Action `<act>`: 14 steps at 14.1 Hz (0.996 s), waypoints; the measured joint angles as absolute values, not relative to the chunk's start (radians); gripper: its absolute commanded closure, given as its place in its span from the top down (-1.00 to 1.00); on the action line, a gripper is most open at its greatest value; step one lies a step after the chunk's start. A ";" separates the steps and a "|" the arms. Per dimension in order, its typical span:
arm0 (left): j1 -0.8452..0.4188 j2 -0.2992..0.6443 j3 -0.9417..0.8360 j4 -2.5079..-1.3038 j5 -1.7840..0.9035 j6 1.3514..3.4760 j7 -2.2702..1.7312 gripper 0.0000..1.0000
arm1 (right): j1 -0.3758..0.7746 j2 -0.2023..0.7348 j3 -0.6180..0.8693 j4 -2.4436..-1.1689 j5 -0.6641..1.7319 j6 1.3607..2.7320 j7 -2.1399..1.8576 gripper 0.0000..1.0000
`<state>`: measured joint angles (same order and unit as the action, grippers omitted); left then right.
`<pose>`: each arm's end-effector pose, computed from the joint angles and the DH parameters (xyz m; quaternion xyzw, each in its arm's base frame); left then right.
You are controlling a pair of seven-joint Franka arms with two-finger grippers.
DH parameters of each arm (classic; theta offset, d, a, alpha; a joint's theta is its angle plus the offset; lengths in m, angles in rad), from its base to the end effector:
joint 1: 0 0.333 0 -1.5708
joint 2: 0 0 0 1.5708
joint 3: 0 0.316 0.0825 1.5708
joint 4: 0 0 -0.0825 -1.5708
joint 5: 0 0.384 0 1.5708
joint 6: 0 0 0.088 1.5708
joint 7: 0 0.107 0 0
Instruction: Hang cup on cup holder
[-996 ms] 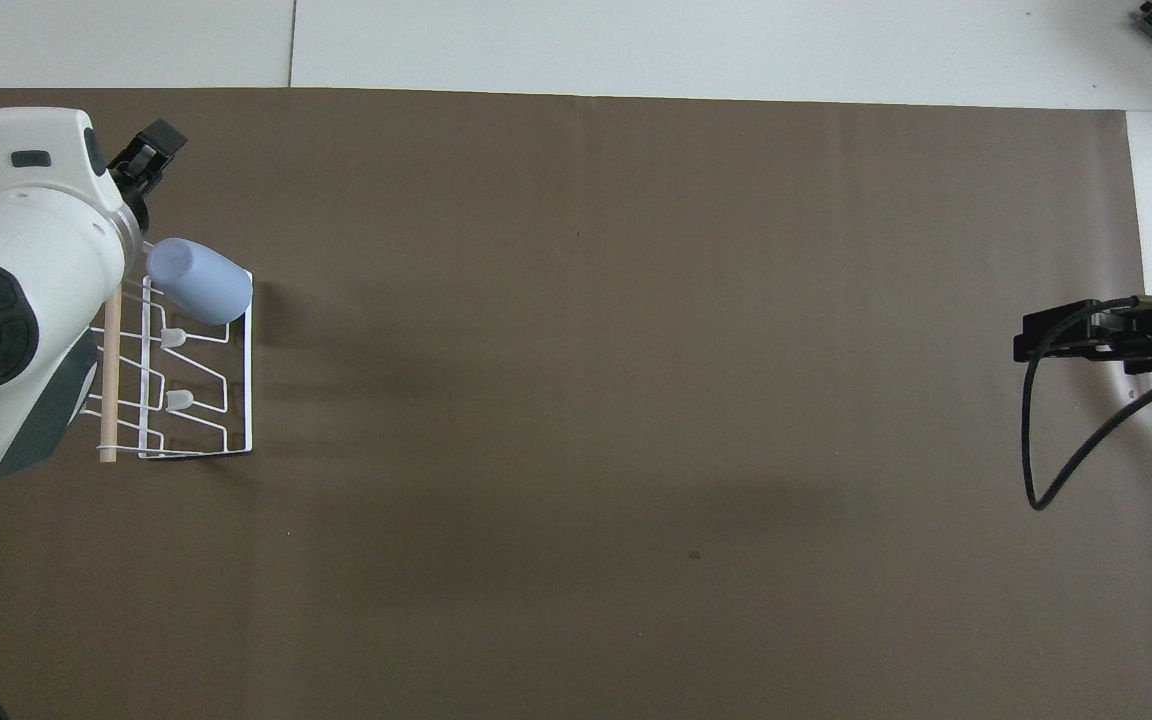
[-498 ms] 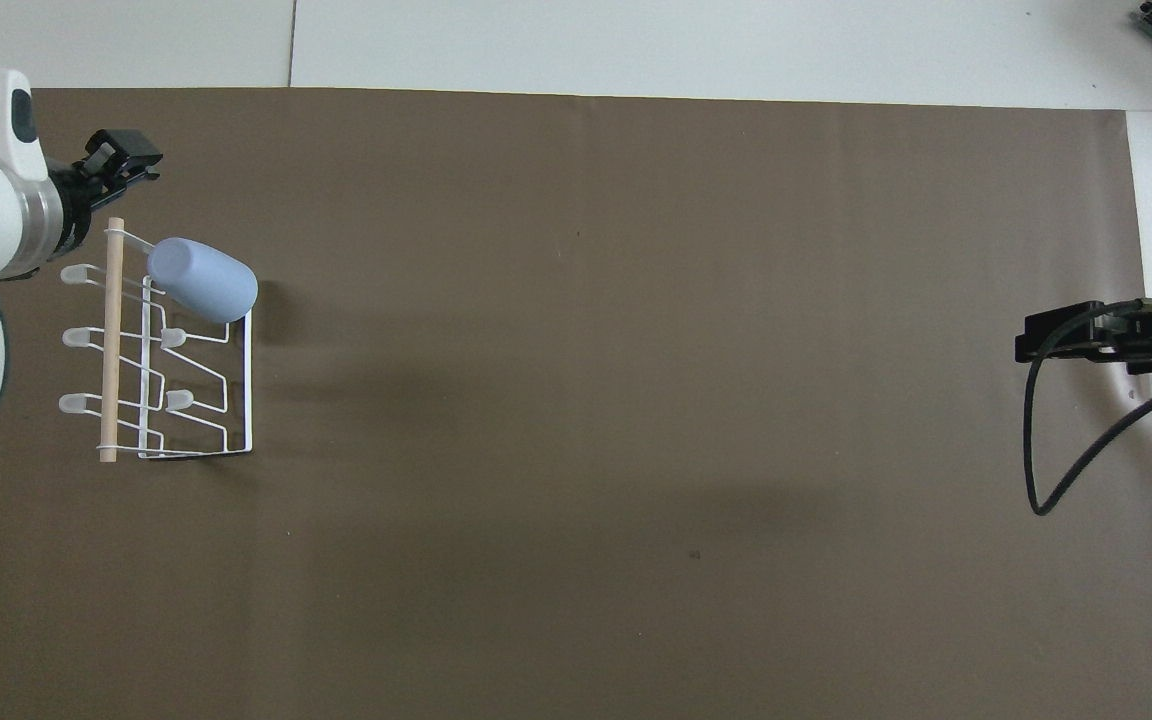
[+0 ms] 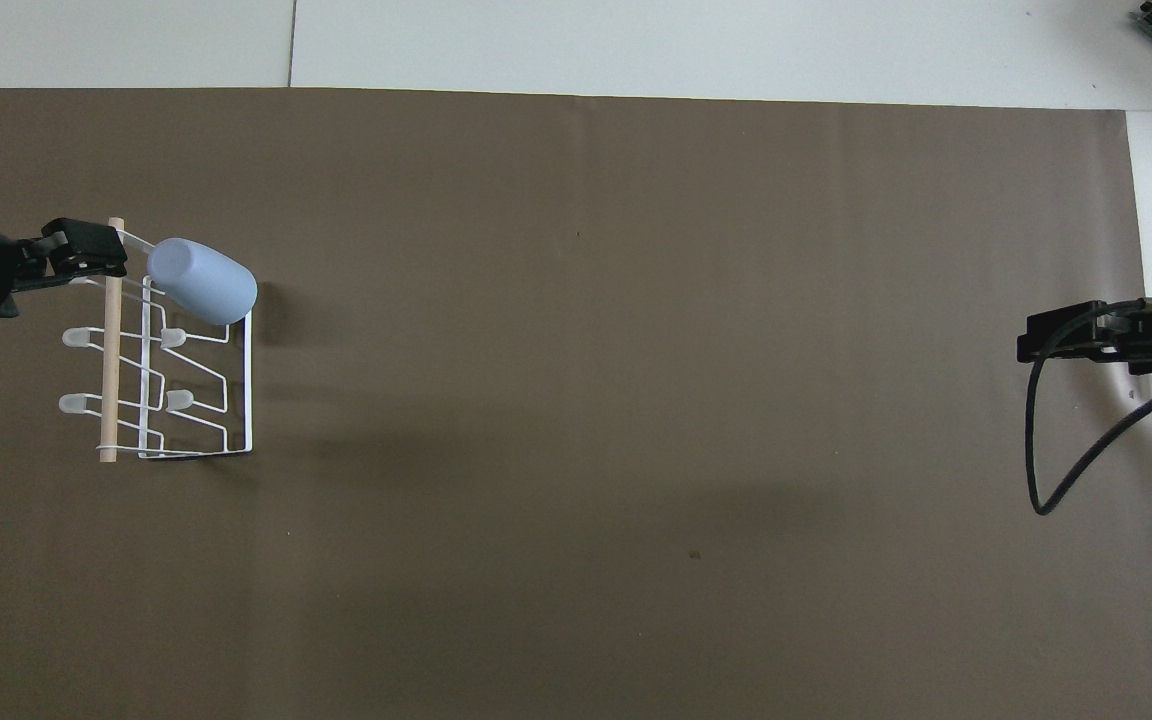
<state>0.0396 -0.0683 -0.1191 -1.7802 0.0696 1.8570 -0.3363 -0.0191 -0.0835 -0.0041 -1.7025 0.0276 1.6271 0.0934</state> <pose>0.5537 -0.0406 0.5884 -0.9894 -0.1201 -0.0785 0.0223 0.5322 -0.0096 0.6124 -0.9982 0.0590 -0.0036 0.0141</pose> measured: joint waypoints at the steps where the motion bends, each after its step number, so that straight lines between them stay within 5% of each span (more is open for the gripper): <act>1: 0.052 -0.071 -0.119 -1.767 0.058 1.810 -0.265 1.00 | -0.019 -0.084 -0.004 -1.702 0.028 1.627 0.093 1.00; 14: 0.069 -0.075 -0.150 -1.704 0.031 1.685 -0.096 1.00 | -0.019 -0.084 -0.004 -1.702 0.028 1.627 0.093 1.00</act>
